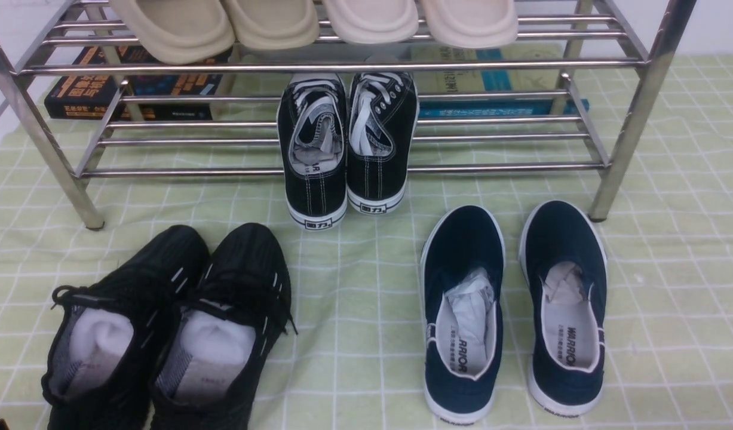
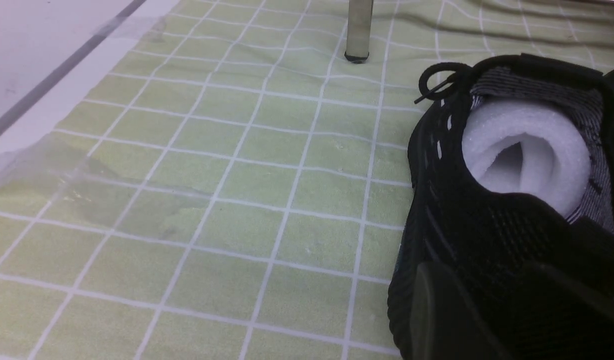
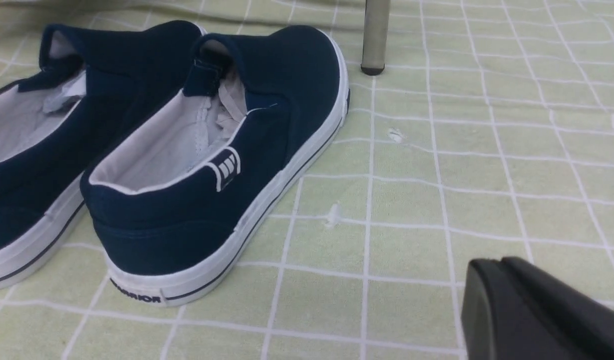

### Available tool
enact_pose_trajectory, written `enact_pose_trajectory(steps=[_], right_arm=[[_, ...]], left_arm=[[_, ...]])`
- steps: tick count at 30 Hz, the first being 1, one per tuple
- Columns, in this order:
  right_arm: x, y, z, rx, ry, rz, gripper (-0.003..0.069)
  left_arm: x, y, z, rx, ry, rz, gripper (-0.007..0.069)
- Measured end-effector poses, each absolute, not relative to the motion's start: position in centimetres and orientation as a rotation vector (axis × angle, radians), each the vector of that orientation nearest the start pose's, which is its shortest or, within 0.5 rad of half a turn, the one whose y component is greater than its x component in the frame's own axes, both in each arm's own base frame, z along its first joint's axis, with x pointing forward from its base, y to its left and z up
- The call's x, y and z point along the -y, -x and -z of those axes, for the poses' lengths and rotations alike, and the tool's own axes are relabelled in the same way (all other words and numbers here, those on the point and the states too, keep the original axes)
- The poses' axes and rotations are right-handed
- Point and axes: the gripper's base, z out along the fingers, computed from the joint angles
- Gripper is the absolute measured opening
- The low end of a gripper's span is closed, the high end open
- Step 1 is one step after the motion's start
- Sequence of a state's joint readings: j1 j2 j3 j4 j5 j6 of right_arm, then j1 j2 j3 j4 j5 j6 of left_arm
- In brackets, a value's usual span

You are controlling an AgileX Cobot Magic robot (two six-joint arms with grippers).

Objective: Take the shoes off the shelf with your hand from the green coffee tablecloth.

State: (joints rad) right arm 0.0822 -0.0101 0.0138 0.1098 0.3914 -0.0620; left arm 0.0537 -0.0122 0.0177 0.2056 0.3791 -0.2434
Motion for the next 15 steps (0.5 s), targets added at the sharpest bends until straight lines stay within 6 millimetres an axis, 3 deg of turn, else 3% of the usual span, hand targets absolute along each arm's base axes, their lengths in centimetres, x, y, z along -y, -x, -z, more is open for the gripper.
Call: enact_pose_trajectory(steps=[15], right_arm=[[-0.81, -5.15, -17.41, -1.877, 0.069, -0.123, 0.0035]], left_arm=[[-0.97, -5.17, -17.45, -1.855, 0.151, -0.072, 0.0239]])
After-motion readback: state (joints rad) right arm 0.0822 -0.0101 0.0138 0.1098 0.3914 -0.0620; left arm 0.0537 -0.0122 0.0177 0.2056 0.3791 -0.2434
